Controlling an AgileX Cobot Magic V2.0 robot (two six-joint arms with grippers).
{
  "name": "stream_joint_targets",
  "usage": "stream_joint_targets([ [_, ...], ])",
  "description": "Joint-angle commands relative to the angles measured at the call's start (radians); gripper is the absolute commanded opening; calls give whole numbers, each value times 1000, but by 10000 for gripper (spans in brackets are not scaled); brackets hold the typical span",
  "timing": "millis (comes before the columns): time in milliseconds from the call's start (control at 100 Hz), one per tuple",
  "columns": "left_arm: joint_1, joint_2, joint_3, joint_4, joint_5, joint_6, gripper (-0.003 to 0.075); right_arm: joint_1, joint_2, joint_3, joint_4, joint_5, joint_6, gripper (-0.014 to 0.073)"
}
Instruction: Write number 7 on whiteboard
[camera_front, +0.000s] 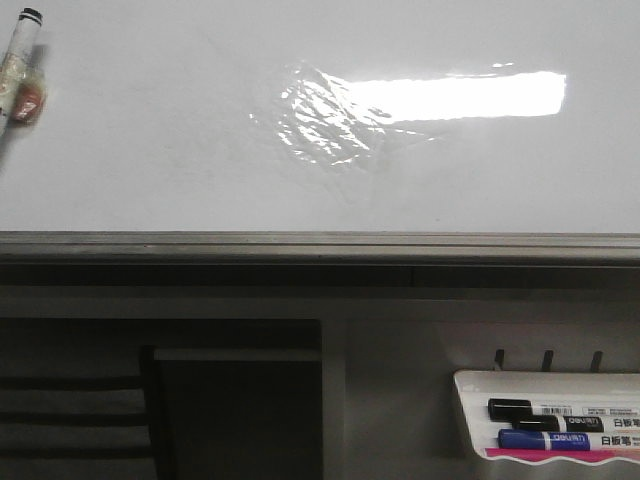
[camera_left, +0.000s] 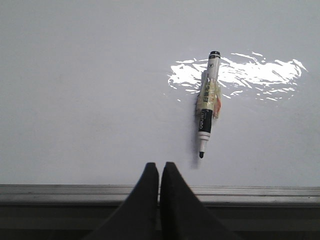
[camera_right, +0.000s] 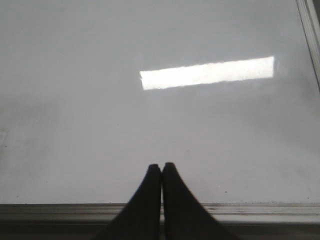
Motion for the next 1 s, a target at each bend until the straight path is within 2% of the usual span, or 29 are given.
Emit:
stream_joint_targets([
  [0,3,-28,34,-8,-76,1,-20,1,-19,29,1,-81,0,-71],
  [730,3,-28,34,-8,-91,1,-20,1,-19,29,1,-83,0,-71],
  [990,3,-28,-1,-115,-152,1,-20,1,-19,2,-1,-78,0,-71],
])
